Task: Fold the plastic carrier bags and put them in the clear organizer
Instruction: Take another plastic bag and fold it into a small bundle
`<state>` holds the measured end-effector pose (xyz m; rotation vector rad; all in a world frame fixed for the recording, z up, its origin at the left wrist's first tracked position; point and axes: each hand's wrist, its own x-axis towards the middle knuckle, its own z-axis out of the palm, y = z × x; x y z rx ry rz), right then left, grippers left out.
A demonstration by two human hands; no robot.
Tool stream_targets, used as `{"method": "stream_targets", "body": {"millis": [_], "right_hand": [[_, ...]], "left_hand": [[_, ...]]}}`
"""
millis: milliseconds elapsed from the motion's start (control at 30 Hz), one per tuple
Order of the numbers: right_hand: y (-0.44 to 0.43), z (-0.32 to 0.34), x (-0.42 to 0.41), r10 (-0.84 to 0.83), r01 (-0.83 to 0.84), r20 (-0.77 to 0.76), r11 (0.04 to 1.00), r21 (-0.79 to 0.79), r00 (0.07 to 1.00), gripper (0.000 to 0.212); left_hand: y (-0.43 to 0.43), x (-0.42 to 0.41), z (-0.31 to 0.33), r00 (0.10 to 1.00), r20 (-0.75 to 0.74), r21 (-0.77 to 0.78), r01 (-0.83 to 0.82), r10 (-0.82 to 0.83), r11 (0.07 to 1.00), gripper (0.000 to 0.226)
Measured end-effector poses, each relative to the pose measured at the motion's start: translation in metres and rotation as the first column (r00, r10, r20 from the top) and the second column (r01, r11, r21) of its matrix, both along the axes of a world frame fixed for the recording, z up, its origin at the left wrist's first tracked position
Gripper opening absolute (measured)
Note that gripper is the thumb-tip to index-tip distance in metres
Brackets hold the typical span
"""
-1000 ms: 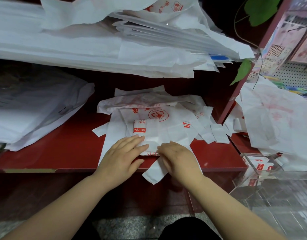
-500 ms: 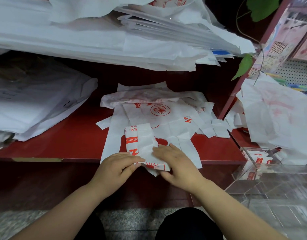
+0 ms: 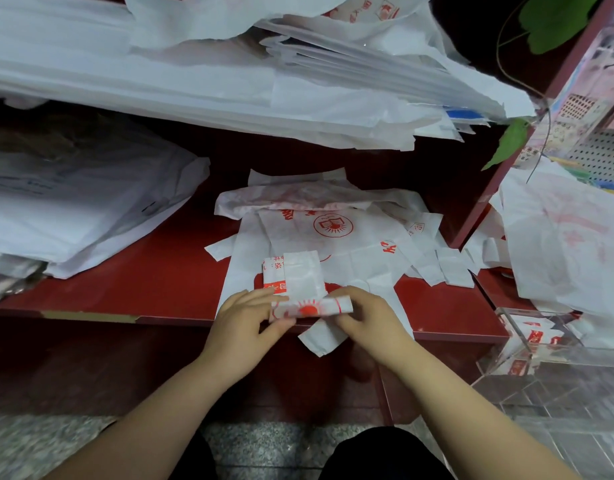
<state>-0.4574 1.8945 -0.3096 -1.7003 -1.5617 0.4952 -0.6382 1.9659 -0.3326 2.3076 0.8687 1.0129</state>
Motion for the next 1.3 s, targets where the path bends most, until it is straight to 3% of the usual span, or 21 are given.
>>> {"method": "stream_targets", "body": {"millis": [33,100,167,267,433,567,667,733,800,867,933,1000,1067,1133,1200,1300], "right_hand": [[0.003,0.003,-0.001,-0.051,0.050,-0.049,0.999,-0.019,0.998,0.005],[0.013,0.003,-0.003,-0.153,0.149,-0.098,0.987,-0.055,0.983,0.018],[0.022,0.002,-0.007,-0.235,0.222,-0.143,0.970,-0.103,0.961,0.026],[0.030,0.005,-0.015,-0.340,0.320,-0.125,0.934,-0.157,0.932,0.027],[0.035,0.011,-0.024,-0.406,0.410,0.061,0.903,-0.125,0.912,0.015],[0.035,0.006,-0.026,-0.391,0.397,0.102,0.917,-0.039,0.915,0.017],[0.030,0.003,-0.025,-0.287,0.291,-0.098,0.956,0.035,0.953,0.022],[0.025,0.000,-0.021,-0.170,0.184,-0.151,0.979,0.084,0.974,0.019],[0.017,-0.001,-0.015,-0.054,0.062,-0.086,0.993,0.098,0.995,0.006],[0.010,-0.004,-0.007,0.047,-0.055,0.062,0.989,0.139,0.997,0.037],[0.008,-0.010,-0.003,0.111,-0.154,0.241,0.974,0.166,0.964,0.063],[0.009,-0.017,-0.003,0.113,-0.181,0.378,0.972,0.149,0.919,0.064],[0.011,-0.023,-0.006,0.119,-0.192,0.419,0.972,0.136,0.900,0.056],[0.011,-0.019,-0.010,0.069,-0.112,0.329,0.987,0.114,0.942,0.053],[0.011,-0.011,-0.015,0.003,-0.019,0.187,0.996,0.084,0.982,0.052],[0.016,-0.004,-0.021,-0.083,0.080,0.113,0.996,0.033,0.990,0.055]], "left_hand": [[-0.001,0.001,0.005,1.000,0.016,-0.088,0.015,-0.013,0.996,0.031],[-0.001,0.004,0.010,0.999,0.024,-0.198,-0.020,0.025,0.980,0.017],[0.003,0.008,0.011,0.989,0.000,-0.268,-0.146,0.151,0.952,0.021],[0.007,0.015,0.009,0.962,-0.030,-0.280,-0.270,0.273,0.921,0.025],[0.009,0.021,0.008,0.904,-0.086,-0.186,-0.427,0.418,0.885,0.032],[0.008,0.016,0.013,0.931,-0.034,-0.174,-0.365,0.364,0.915,0.028],[0.006,0.007,0.013,0.984,0.046,-0.133,-0.167,0.175,0.977,0.052],[0.007,0.000,0.010,0.999,0.034,-0.071,-0.003,0.005,0.998,0.061],[0.011,-0.009,0.000,0.989,-0.096,0.074,0.124,-0.116,0.990,0.053],[0.014,-0.014,-0.006,0.961,-0.214,0.129,0.203,-0.173,0.971,0.032],[0.014,-0.015,-0.009,0.946,-0.250,0.152,0.248,-0.206,0.957,0.029],[0.013,-0.016,-0.010,0.942,-0.249,0.130,0.260,-0.223,0.957,0.033],[0.012,-0.015,-0.010,0.958,-0.205,0.151,0.234,-0.201,0.961,0.044],[0.011,-0.014,-0.009,0.982,-0.126,0.115,0.156,-0.141,0.981,0.034],[0.009,-0.013,-0.005,0.997,-0.007,-0.055,0.070,-0.071,0.996,0.046],[0.009,-0.011,-0.002,0.996,0.070,-0.255,-0.036,0.056,0.966,0.045]]}}
